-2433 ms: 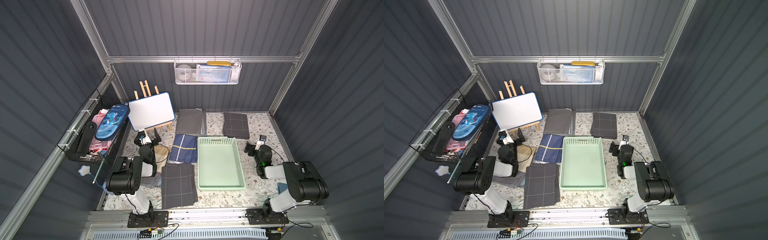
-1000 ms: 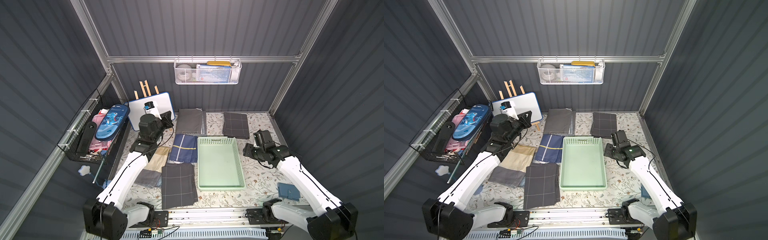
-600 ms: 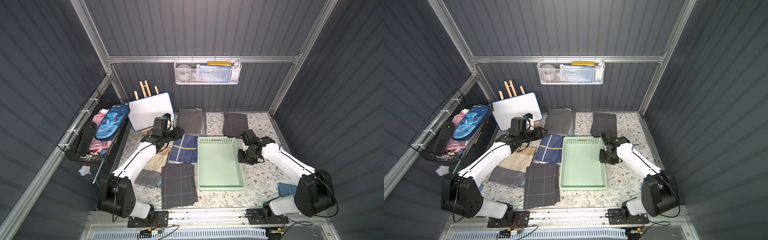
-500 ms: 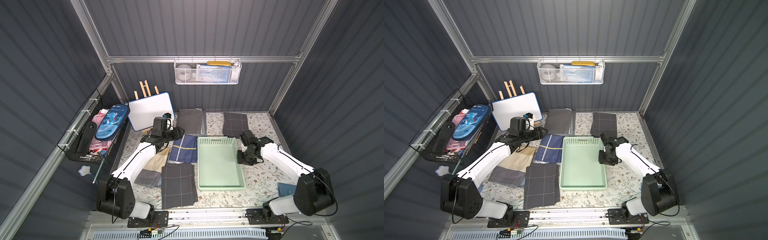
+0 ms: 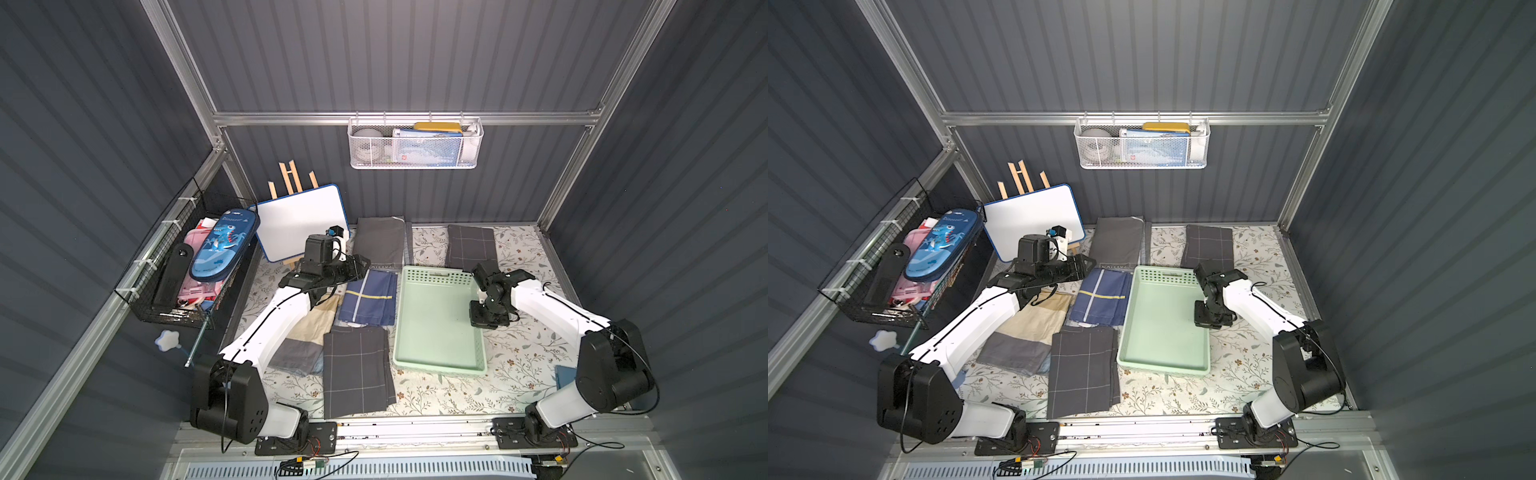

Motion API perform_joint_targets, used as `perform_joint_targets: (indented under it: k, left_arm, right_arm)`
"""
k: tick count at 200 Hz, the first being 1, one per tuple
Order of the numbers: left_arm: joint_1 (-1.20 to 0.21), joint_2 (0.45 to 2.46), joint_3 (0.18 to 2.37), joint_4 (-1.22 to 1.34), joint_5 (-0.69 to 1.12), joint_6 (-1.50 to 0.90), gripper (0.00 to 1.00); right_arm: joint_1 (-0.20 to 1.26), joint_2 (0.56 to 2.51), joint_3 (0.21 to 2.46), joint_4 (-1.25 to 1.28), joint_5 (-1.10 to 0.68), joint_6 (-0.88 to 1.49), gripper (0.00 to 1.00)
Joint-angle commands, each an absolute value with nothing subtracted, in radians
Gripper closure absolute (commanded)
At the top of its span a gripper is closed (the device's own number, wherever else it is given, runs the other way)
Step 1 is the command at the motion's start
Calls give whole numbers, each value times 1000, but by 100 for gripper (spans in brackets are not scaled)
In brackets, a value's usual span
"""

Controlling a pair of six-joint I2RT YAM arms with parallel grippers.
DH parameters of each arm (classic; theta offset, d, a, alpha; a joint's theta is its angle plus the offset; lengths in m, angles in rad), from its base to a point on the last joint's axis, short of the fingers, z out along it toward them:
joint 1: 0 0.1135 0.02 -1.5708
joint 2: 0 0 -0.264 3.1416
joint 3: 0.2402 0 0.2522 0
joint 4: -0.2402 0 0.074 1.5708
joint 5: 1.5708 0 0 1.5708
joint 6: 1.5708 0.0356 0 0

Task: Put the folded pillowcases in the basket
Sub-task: Move the basket to the center of the board.

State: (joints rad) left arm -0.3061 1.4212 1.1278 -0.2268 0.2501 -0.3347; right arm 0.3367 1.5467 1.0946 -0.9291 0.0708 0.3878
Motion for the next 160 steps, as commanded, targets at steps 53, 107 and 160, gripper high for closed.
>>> perform_joint_targets:
  k: [53,107,160]
  left_arm:
    - [-308,1466,1148,-208,286,-283,47]
    - [-308,1489,1166,-215,285,-259,46]
    - [-308,1515,1153,-193,275,-284,45]
  right_arm:
    - [326,1809,1282,-1174,659,304,100]
    - [276,1810,1287,-1169,699,284,78]
    - [270,1743,1275,-1138,734,300,54]
